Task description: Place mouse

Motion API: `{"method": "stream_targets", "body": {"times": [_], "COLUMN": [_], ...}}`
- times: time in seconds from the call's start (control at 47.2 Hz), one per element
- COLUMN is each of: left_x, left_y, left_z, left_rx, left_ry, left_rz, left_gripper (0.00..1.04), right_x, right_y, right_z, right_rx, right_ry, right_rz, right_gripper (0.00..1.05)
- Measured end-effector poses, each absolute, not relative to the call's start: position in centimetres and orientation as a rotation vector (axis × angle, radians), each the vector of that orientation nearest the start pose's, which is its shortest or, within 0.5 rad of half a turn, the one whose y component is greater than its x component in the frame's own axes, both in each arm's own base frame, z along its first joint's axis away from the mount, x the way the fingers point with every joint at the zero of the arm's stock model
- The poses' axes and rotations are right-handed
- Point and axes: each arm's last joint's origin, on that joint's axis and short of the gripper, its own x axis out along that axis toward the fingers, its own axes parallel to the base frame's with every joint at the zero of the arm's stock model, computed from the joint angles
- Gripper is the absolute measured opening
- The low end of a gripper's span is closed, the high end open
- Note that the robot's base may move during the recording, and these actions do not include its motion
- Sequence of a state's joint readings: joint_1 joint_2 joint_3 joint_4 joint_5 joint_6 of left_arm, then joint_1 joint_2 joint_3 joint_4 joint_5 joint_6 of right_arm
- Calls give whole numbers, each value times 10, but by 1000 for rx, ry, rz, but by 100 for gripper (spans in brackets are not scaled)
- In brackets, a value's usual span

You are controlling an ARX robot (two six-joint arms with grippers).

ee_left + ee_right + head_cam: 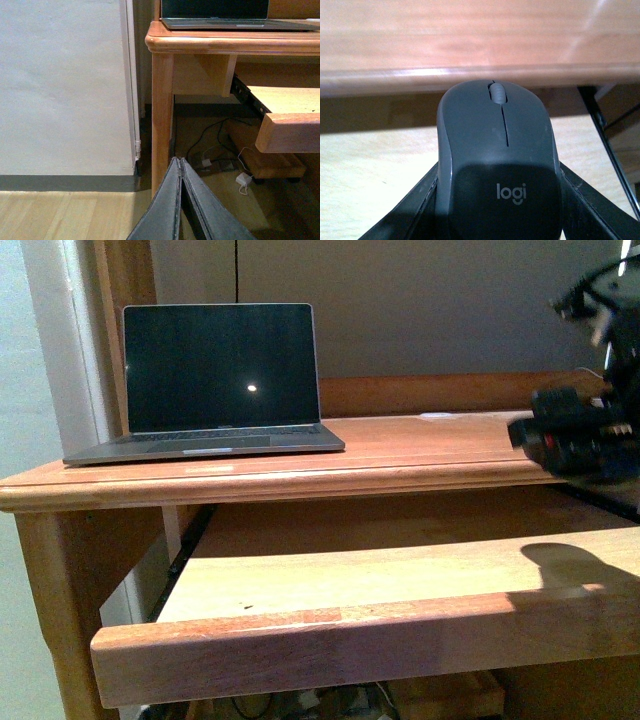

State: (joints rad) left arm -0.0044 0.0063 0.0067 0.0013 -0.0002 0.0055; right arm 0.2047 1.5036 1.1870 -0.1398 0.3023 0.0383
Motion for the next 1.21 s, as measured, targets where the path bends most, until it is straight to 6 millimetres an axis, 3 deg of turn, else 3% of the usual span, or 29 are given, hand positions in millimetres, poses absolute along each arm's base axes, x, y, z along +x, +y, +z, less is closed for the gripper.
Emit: {"method": "stream_targets", "body": {"times": [0.127,0.212,0.339,0.487,0.593,0.699,0.741,0.783,0.995,1.101,1.207], "left_x": [98,98,98,98,98,98,98,98,98,98,98], "left_y": [0,0,0,0,0,0,0,0,0,0,0], "left_z": [165,165,165,165,165,165,165,165,165,165,165], "left_rx": [6,4,4,4,4,4,5,5,5,4,4], "left_ry": [-2,-2,-2,-2,-2,-2,-2,-2,-2,-2,-2], "left_rz": [-4,-5,-5,-4,-4,-5,-5,-5,-5,-4,-5], "left_gripper": [3,16,33,60,74,97,98,96,97,97,97], "right_x": [347,367,400,446,465,486,492,496,503,494,463], "right_y": [78,95,119,152,163,171,173,174,180,168,137], "right_z": [337,354,363,355,346,332,327,323,316,321,346], "right_rx": [-68,-67,-80,-118,-136,-147,-147,-151,-119,-55,25], "right_ry": [384,371,384,429,432,432,431,427,358,311,203], "right_rz": [-99,-110,-133,-177,-209,-237,-240,-233,-212,-174,-140], "right_gripper": [56,56,56,56,56,56,56,56,97,97,97]}}
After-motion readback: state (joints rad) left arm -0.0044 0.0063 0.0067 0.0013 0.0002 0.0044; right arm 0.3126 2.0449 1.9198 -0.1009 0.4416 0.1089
